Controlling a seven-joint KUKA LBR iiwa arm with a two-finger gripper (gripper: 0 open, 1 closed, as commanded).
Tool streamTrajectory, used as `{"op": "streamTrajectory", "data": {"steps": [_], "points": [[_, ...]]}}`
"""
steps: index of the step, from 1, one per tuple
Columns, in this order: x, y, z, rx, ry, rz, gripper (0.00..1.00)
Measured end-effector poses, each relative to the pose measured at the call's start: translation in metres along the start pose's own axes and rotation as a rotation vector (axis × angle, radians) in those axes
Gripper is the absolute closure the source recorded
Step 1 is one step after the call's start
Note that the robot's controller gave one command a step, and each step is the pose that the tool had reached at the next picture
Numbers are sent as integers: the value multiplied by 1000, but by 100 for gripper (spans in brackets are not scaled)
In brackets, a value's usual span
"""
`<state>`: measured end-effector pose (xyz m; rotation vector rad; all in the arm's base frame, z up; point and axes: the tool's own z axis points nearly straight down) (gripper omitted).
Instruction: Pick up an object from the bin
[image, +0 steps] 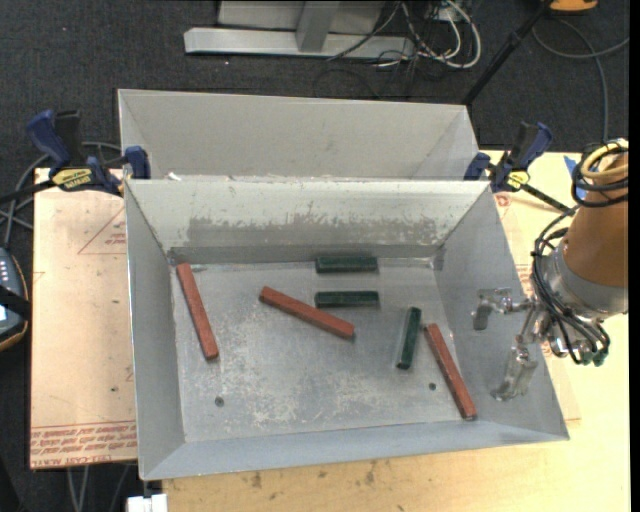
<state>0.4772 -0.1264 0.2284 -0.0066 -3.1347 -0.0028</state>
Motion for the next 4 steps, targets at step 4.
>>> {"op": "streamTrajectory", "data": {"steps": [4], "points": [[-96, 2, 157, -5, -11, -967, 0]]}}
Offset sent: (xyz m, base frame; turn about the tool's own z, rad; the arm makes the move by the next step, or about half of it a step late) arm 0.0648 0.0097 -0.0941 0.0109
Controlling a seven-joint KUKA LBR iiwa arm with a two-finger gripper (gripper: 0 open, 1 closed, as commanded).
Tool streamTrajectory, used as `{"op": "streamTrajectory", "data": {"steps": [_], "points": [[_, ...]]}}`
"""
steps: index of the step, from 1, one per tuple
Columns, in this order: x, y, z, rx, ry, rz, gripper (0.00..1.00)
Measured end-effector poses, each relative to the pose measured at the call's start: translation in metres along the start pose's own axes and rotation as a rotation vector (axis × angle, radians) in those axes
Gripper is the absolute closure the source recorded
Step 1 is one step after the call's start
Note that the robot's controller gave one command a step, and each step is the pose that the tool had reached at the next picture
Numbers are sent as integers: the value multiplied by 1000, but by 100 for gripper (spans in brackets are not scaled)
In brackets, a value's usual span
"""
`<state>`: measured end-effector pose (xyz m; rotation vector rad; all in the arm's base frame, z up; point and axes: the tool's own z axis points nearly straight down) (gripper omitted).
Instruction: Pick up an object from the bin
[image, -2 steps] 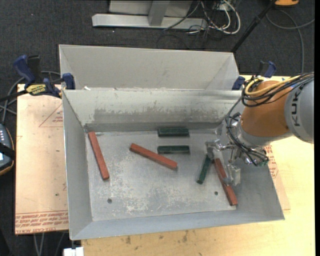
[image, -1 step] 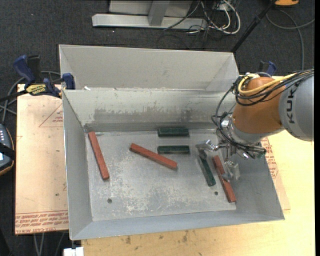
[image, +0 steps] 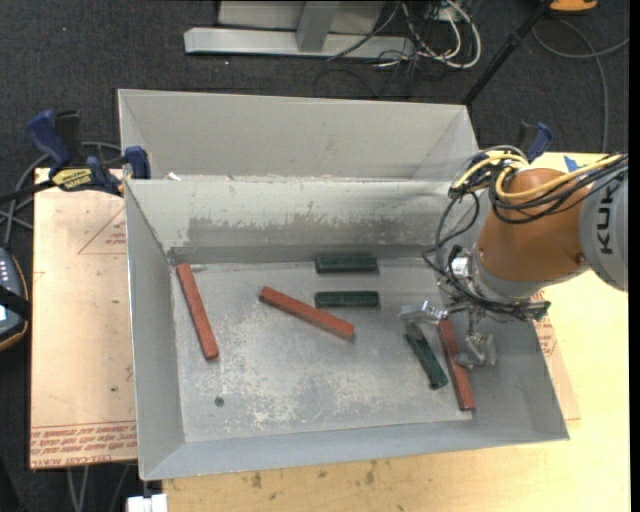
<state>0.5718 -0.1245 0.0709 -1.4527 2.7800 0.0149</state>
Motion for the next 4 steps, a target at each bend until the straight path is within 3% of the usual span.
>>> {"op": "streamTrajectory", "data": {"steps": [1, 2, 3, 4], "points": [[4, 79, 1, 2, 6, -268, 0], [-130, 78, -19, 9, -1, -308, 0], [-125, 94, 3, 3, 7, -237, 0], [-176, 29, -82, 18, -2, -156, 0]]}}
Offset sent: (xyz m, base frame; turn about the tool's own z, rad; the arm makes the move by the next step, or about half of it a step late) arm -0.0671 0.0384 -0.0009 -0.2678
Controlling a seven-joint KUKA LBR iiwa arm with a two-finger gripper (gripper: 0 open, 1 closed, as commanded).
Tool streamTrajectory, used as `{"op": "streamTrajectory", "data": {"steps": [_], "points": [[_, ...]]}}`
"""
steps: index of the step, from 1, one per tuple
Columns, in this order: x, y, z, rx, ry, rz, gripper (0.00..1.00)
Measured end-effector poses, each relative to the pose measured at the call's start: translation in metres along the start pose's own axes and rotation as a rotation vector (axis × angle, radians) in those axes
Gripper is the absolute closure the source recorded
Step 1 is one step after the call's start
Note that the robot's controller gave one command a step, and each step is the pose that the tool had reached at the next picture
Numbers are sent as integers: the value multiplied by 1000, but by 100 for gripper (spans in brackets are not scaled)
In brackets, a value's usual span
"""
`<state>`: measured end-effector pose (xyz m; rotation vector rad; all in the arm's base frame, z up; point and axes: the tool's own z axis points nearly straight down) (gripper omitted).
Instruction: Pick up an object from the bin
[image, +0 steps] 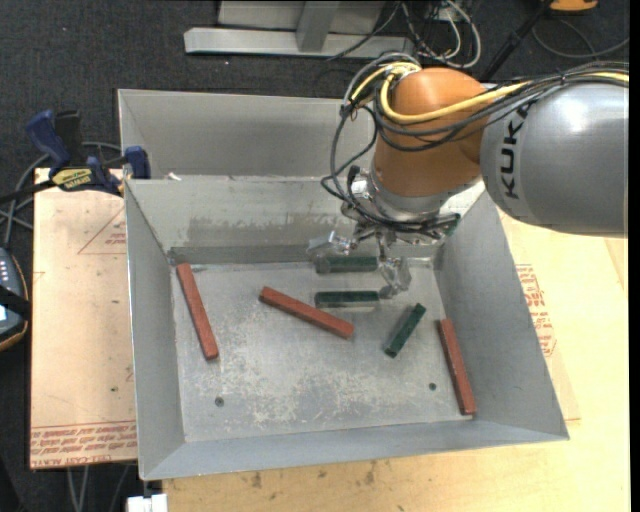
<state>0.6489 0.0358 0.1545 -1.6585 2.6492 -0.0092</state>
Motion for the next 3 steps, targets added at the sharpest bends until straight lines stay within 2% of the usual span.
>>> {"op": "streamTrajectory", "data": {"steps": [1, 2, 3], "points": [[-55, 26, -31, -10, 2, 93, 0], [-51, 25, -29, -12, 6, 100, 100], [-5, 42, -15, -12, 13, 417, 100]]}}
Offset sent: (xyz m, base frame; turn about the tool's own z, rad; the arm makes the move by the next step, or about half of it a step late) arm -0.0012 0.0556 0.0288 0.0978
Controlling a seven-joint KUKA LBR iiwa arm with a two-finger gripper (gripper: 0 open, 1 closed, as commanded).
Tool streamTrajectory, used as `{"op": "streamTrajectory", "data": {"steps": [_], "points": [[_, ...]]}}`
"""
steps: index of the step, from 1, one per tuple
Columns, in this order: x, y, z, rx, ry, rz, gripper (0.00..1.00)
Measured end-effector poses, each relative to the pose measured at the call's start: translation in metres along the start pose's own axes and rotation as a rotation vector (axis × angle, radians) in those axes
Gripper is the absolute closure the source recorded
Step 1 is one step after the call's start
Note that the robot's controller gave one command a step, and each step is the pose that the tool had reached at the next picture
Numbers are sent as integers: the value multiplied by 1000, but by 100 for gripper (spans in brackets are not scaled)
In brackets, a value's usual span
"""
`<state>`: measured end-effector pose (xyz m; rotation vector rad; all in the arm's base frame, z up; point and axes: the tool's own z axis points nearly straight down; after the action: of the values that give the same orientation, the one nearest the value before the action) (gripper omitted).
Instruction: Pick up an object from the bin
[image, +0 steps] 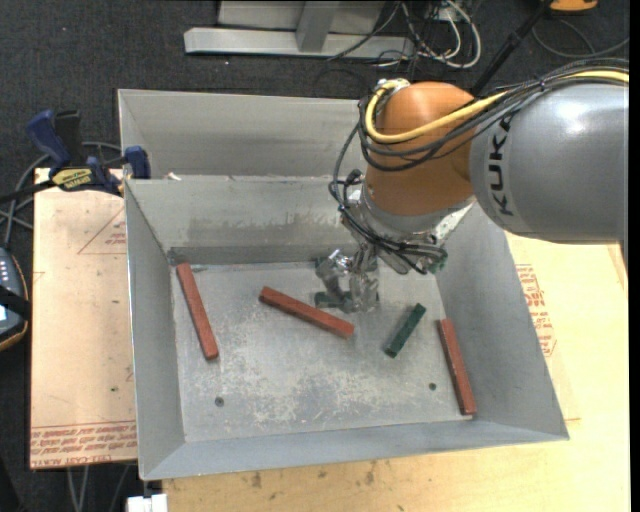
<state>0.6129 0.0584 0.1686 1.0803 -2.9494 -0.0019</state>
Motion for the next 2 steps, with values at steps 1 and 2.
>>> {"op": "streamTrajectory", "data": {"steps": [1, 2], "points": [[-1, 0, -1, 1, -3, -2, 0], [-57, 28, 97, -2, -2, 199, 0]]}}
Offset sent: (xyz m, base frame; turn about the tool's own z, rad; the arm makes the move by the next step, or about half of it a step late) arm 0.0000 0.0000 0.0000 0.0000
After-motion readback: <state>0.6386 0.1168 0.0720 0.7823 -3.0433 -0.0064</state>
